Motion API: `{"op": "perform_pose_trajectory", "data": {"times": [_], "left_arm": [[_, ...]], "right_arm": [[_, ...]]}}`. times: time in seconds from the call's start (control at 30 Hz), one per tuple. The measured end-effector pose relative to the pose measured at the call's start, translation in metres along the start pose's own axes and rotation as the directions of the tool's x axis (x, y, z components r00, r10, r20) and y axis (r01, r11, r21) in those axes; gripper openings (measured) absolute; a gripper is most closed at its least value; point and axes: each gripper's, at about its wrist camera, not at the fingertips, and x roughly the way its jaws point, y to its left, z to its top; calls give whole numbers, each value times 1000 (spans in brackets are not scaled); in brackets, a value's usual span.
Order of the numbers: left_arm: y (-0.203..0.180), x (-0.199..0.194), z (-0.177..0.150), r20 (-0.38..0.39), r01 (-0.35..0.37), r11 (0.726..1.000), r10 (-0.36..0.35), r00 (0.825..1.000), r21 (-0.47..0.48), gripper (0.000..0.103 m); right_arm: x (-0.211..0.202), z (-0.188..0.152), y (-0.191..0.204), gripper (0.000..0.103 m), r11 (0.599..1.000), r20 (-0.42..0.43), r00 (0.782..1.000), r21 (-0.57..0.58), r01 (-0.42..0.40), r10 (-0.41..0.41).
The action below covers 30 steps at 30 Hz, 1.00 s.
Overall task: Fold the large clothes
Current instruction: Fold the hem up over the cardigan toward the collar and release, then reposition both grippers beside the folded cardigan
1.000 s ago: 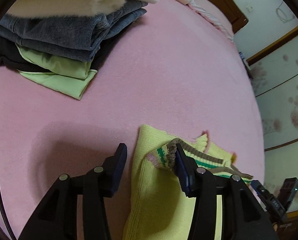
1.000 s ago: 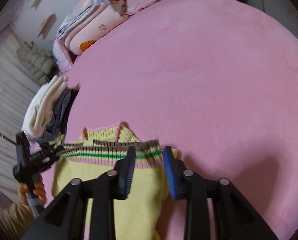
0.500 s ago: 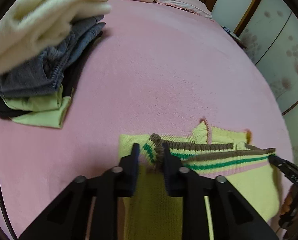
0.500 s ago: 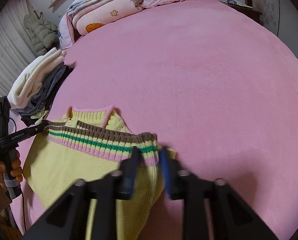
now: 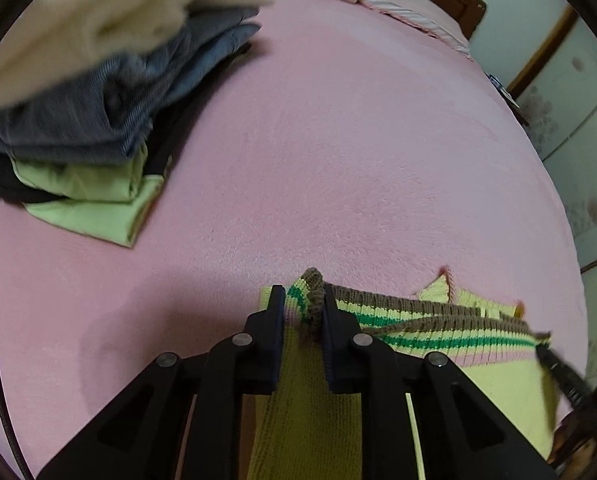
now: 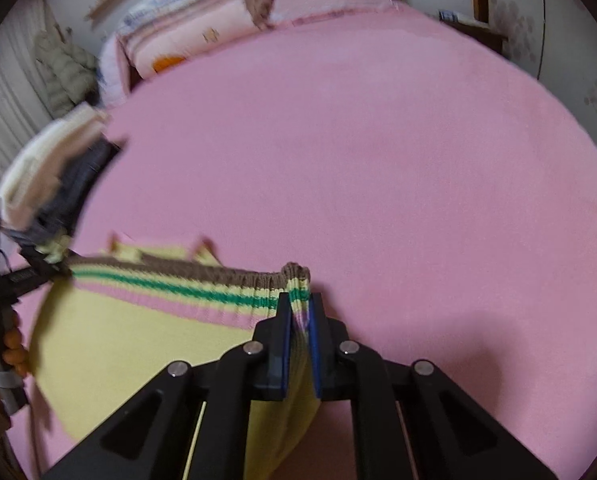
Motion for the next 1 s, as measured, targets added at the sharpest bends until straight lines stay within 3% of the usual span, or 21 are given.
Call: {"op": "perform_pose_trajectory", "data": {"times": [0.1, 0.17, 0.23, 0.4, 0.53, 0.63, 0.8, 1.0], "left_arm": [[6, 0, 7, -27, 51, 997, -52, 998, -51, 25], [5, -8, 11, -34, 58, 997, -60, 998, -45, 42], [1, -18, 7, -13, 6, 1000, -7, 1000, -25, 57], [0, -62, -10, 64, -3, 999, 6, 998, -45, 59], [-4, -90, -44, 99, -16, 997, 24, 995, -80, 59], [-6, -104, -76, 76, -21, 995, 28, 997, -93, 59], [-20, -116, -113, 10, -55, 996, 56, 998, -76, 72], [-38, -142, -135, -34, -46, 999, 46, 998, -20, 75]], "right_arm": [[-7, 1, 0, 11, 1000, 6, 1000, 17, 2, -2], [-16, 2, 4, 14, 999, 9, 1000, 20, 26, -26], [-29, 0, 8, 17, 998, 27, 997, 6, 68, -68], [-71, -12, 29, 17, 995, 93, 991, 18, 97, -98], [-92, -29, 51, 17, 997, 117, 991, 46, 64, -68], [-103, -45, 74, 17, 997, 133, 990, 61, 44, -52], [-115, -72, 111, 17, 1000, 117, 993, 30, 3, -6], [-127, -94, 141, 17, 999, 67, 997, -3, -36, 36]]}}
